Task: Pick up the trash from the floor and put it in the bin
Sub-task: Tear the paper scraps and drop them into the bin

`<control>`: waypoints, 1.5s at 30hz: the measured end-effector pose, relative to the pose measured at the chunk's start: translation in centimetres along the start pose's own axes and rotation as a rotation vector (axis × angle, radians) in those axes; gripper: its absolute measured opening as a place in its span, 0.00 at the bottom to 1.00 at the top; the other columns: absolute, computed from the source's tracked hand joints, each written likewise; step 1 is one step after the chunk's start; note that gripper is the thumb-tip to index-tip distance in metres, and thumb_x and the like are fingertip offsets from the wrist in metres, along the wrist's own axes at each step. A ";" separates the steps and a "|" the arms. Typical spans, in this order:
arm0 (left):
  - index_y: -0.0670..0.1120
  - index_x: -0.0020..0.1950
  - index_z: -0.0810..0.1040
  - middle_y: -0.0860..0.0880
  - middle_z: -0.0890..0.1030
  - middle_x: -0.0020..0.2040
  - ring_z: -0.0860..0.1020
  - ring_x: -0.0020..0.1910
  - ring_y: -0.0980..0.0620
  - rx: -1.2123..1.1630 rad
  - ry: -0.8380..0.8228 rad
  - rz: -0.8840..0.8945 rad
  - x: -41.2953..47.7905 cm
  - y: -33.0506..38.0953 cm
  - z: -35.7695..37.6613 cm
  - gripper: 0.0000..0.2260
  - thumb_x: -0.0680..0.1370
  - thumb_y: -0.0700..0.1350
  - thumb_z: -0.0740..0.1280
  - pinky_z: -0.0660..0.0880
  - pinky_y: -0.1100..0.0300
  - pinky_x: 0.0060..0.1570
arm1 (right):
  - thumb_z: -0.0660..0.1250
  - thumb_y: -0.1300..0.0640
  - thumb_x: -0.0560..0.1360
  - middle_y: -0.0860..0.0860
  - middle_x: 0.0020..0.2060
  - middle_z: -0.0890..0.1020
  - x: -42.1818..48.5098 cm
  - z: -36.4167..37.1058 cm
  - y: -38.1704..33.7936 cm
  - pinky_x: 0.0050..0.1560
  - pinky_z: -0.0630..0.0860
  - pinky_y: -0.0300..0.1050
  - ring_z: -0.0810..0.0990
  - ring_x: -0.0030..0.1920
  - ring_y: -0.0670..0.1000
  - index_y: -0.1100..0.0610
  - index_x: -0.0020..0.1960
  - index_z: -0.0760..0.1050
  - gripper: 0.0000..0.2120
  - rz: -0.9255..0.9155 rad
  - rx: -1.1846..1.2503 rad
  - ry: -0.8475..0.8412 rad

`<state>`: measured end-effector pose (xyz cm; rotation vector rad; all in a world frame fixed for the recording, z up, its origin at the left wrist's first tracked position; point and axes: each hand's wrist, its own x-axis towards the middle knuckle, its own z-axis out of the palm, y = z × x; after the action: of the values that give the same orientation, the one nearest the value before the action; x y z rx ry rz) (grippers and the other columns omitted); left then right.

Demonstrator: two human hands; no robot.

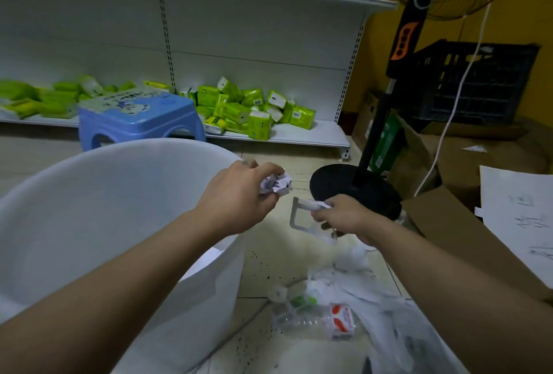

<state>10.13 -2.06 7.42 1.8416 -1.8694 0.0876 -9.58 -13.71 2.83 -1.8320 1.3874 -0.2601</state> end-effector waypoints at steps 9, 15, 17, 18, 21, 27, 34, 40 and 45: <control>0.62 0.65 0.70 0.51 0.80 0.51 0.78 0.47 0.53 -0.068 0.066 -0.263 -1.6 -5.6 -4.8 0.20 0.74 0.54 0.68 0.77 0.54 0.47 | 0.64 0.61 0.72 0.52 0.30 0.79 -2.0 0.5 -11.7 0.21 0.69 0.40 0.76 0.22 0.49 0.52 0.45 0.75 0.05 -0.427 0.571 0.176; 0.52 0.71 0.64 0.46 0.78 0.61 0.77 0.55 0.48 0.088 -0.102 -0.543 -5.7 -10.8 -6.5 0.34 0.69 0.55 0.73 0.75 0.53 0.54 | 0.65 0.52 0.70 0.50 0.42 0.80 -2.6 6.6 -14.5 0.45 0.72 0.43 0.79 0.50 0.55 0.50 0.51 0.77 0.10 -0.513 -0.083 0.178; 0.50 0.73 0.61 0.46 0.73 0.68 0.74 0.62 0.46 0.178 -0.188 -0.573 -6.9 -11.5 -6.5 0.39 0.67 0.57 0.75 0.71 0.52 0.59 | 0.67 0.44 0.69 0.51 0.59 0.78 -2.7 7.5 -14.1 0.62 0.68 0.51 0.73 0.64 0.55 0.47 0.66 0.71 0.26 -0.473 -0.254 0.110; 0.50 0.74 0.61 0.46 0.71 0.70 0.72 0.64 0.46 0.227 -0.210 -0.549 -7.3 -11.6 -6.4 0.40 0.67 0.58 0.74 0.70 0.52 0.61 | 0.68 0.41 0.68 0.51 0.65 0.74 -2.8 7.5 -14.0 0.66 0.65 0.53 0.69 0.67 0.56 0.46 0.69 0.67 0.31 -0.472 -0.284 0.104; 0.52 0.71 0.65 0.48 0.72 0.69 0.71 0.65 0.48 0.212 -0.164 -0.408 -7.0 -10.4 -6.2 0.35 0.68 0.60 0.72 0.69 0.53 0.61 | 0.70 0.43 0.68 0.54 0.69 0.70 -3.0 5.6 -13.2 0.68 0.65 0.55 0.67 0.69 0.57 0.47 0.71 0.65 0.33 -0.480 -0.243 0.164; 0.52 0.68 0.70 0.49 0.75 0.65 0.72 0.63 0.50 0.015 -0.110 -0.064 -2.1 -2.0 -3.1 0.27 0.71 0.58 0.70 0.69 0.55 0.60 | 0.71 0.44 0.68 0.55 0.71 0.68 -4.2 -1.1 -6.4 0.69 0.66 0.57 0.67 0.70 0.58 0.46 0.73 0.60 0.37 -0.334 -0.421 0.223; 0.52 0.68 0.68 0.47 0.75 0.63 0.73 0.62 0.45 0.177 -0.250 0.254 0.4 6.8 3.6 0.26 0.73 0.58 0.66 0.70 0.51 0.59 | 0.71 0.46 0.70 0.55 0.71 0.68 -6.1 -8.0 6.4 0.58 0.72 0.47 0.71 0.66 0.58 0.50 0.74 0.60 0.37 -0.040 -0.519 0.154; 0.52 0.70 0.66 0.47 0.74 0.65 0.73 0.61 0.46 0.155 -0.386 0.146 -0.3 9.4 9.9 0.27 0.73 0.58 0.67 0.71 0.51 0.57 | 0.72 0.56 0.72 0.58 0.70 0.68 -4.1 -9.0 15.6 0.54 0.68 0.41 0.71 0.66 0.58 0.57 0.73 0.63 0.32 0.149 -0.295 0.143; 0.51 0.70 0.66 0.46 0.74 0.65 0.73 0.61 0.46 0.058 -0.488 0.028 -1.5 10.6 16.4 0.27 0.74 0.57 0.67 0.72 0.50 0.59 | 0.71 0.56 0.72 0.58 0.72 0.66 -1.5 -8.2 21.0 0.65 0.67 0.47 0.68 0.69 0.59 0.56 0.72 0.65 0.31 0.221 -0.270 0.087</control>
<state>-5.01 -6.30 -4.19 2.0063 -2.2314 -0.3310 -29.97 -17.77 -6.06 -1.8783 1.7400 -0.0389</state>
